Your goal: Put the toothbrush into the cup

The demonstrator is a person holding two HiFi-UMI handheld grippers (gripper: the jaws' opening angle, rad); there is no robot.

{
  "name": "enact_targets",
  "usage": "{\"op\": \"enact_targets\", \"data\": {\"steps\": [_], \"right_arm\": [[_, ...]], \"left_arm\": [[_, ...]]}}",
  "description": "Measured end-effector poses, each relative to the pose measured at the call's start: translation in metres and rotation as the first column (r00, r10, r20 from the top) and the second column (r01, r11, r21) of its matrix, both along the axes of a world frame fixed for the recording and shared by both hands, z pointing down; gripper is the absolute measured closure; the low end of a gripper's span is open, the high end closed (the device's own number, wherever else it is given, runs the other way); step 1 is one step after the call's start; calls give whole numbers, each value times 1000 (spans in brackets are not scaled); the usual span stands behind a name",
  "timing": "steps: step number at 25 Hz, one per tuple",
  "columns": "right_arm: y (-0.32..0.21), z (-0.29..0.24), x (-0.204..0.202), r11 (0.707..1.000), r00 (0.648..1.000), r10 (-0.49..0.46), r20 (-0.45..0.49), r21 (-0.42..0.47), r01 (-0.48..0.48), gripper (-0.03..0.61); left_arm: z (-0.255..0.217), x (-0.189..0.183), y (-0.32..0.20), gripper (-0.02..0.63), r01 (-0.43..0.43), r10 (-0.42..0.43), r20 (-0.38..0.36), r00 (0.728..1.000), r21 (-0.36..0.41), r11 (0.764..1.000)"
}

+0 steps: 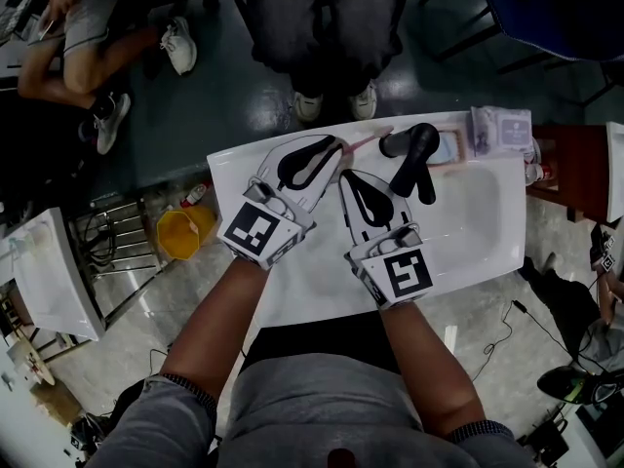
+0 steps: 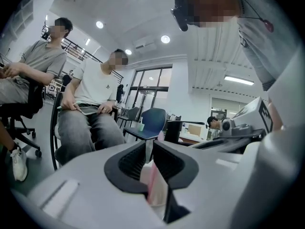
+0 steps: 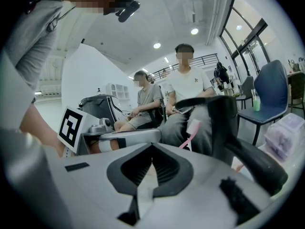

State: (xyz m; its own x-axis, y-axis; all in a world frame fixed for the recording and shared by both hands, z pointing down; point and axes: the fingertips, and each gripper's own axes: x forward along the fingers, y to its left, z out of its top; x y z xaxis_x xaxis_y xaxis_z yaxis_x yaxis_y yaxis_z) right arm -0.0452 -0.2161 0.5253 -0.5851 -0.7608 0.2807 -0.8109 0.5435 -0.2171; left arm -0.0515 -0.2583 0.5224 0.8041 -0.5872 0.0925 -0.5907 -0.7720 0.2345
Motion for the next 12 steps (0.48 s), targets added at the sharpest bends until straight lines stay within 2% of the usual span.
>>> {"op": "enact_targets", "data": {"steps": [12], "right_arm": [[6,-12,-4,1000,1000,-15,-3,15,16,566]], "left_arm": [[-8,-11,14,581,20,-21,17,1000,3,1000]]}}
